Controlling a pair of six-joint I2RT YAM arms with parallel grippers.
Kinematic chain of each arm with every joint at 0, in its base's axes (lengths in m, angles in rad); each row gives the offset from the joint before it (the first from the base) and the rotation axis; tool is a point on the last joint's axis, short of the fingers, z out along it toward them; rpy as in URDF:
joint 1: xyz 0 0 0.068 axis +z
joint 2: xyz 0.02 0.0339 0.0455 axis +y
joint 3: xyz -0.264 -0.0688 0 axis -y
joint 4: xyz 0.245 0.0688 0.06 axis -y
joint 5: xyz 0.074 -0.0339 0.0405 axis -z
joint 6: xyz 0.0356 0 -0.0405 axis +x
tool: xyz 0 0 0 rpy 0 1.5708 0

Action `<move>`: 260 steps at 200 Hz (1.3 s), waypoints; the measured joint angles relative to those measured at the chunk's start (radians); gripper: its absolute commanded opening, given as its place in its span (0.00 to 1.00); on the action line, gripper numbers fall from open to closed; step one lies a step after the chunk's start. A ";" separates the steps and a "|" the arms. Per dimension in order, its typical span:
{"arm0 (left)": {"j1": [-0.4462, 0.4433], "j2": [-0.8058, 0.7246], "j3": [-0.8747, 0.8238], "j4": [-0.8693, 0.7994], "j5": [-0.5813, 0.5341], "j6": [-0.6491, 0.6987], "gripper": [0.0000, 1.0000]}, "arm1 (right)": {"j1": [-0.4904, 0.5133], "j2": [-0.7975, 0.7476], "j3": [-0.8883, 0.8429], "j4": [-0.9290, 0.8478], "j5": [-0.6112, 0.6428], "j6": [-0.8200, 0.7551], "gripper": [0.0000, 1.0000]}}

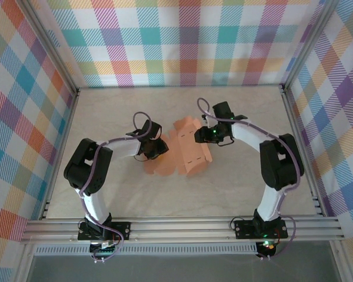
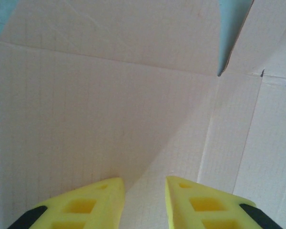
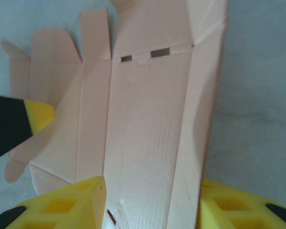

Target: Fold the paper box

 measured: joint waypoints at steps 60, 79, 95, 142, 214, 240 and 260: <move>-0.002 -0.022 -0.048 0.079 -0.005 -0.048 0.36 | 0.006 -0.137 -0.200 0.163 0.106 0.085 0.25; -0.005 -0.029 -0.067 0.107 -0.014 -0.059 0.37 | 0.006 -0.149 -0.234 0.203 0.126 0.090 0.17; -0.005 -0.034 -0.079 0.125 -0.015 -0.074 0.37 | 0.008 -0.149 -0.240 0.224 0.142 0.091 0.13; -0.018 -0.067 -0.131 0.172 -0.040 -0.101 0.38 | 0.013 -0.148 -0.242 0.287 0.171 0.084 0.19; -0.018 -0.079 -0.149 0.187 -0.045 -0.127 0.38 | 0.018 -0.154 -0.377 0.398 0.171 0.105 0.11; -0.018 -0.078 -0.149 0.187 -0.045 -0.127 0.38 | 0.024 -0.166 -0.386 0.418 0.171 0.110 0.12; -0.018 -0.078 -0.149 0.186 -0.045 -0.127 0.38 | 0.024 -0.173 -0.386 0.433 0.175 0.109 0.13</move>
